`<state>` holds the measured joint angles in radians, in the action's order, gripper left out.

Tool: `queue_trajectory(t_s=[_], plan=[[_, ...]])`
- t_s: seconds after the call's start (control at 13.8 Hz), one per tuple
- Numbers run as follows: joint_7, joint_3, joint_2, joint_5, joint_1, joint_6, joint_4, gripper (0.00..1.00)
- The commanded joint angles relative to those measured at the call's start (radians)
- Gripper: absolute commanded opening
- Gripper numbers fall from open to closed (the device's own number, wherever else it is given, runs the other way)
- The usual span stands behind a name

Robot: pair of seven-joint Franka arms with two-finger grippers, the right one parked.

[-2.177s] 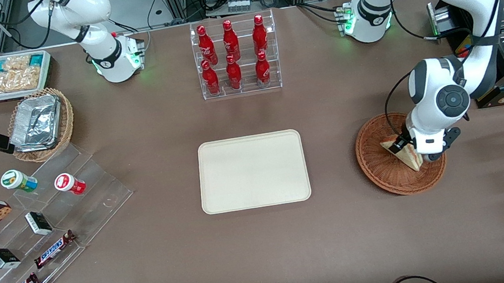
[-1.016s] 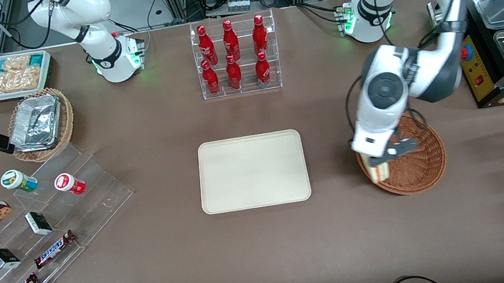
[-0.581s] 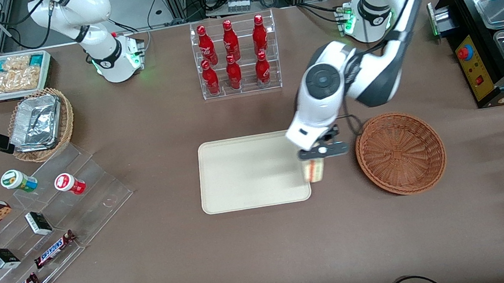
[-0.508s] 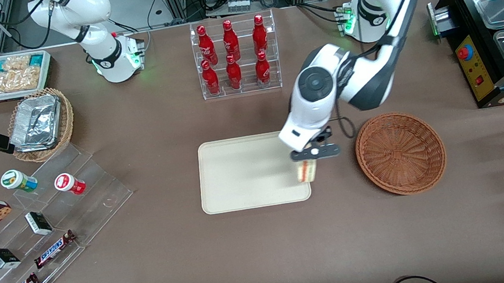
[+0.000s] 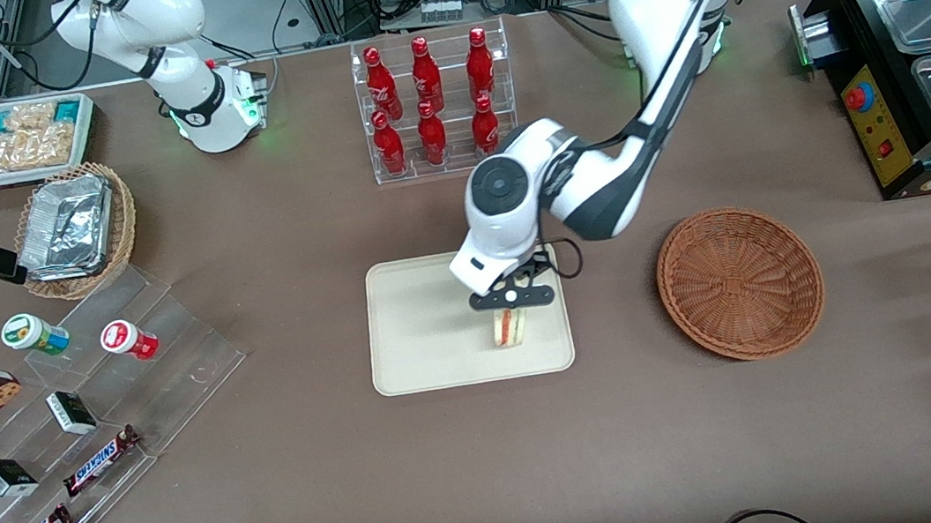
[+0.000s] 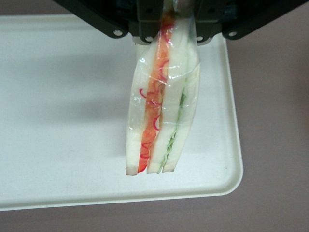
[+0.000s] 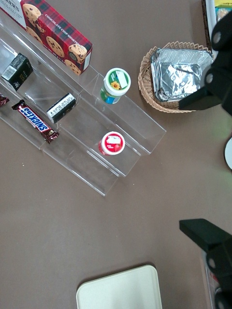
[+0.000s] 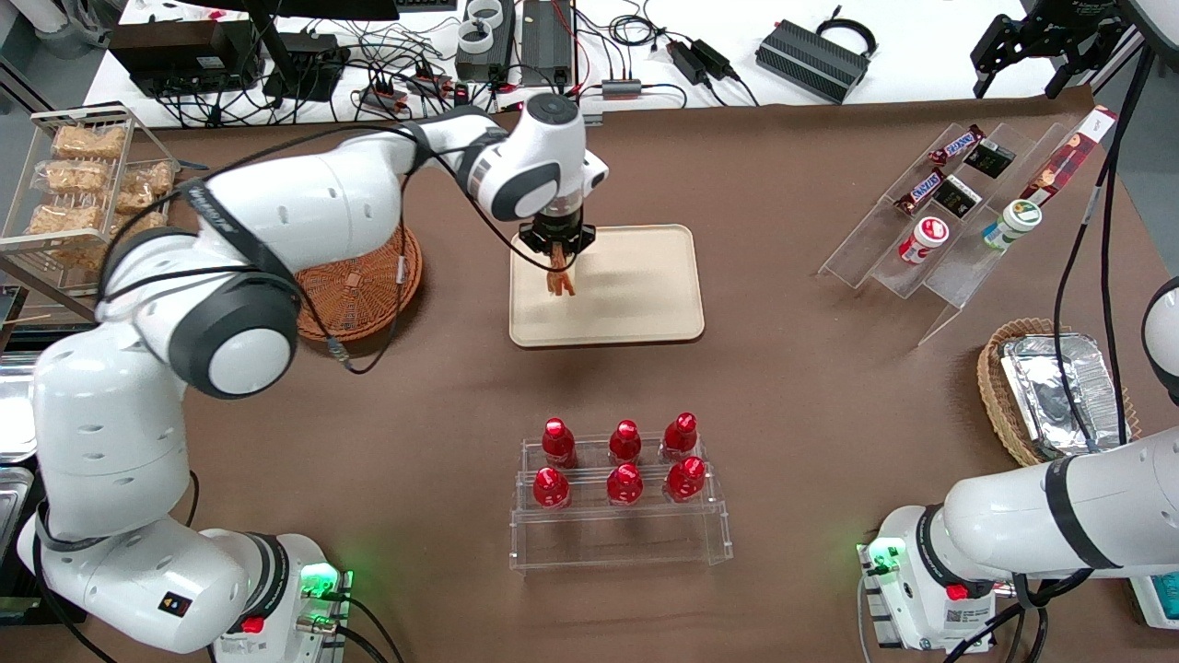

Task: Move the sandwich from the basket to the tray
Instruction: 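Carry the sandwich over the cream tray with the left gripper, then lower the sandwich onto the tray and open the left gripper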

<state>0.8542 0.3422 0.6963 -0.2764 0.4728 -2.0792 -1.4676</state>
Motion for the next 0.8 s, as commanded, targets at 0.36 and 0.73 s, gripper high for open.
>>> queue_trajectory(t_s=[0.36, 0.73], plan=[[0.066, -0.002, 0.109, -0.093, 0.024, 0.013, 0.108, 0.00], [0.082, -0.002, 0.126, -0.095, 0.029, 0.014, 0.108, 0.00]])
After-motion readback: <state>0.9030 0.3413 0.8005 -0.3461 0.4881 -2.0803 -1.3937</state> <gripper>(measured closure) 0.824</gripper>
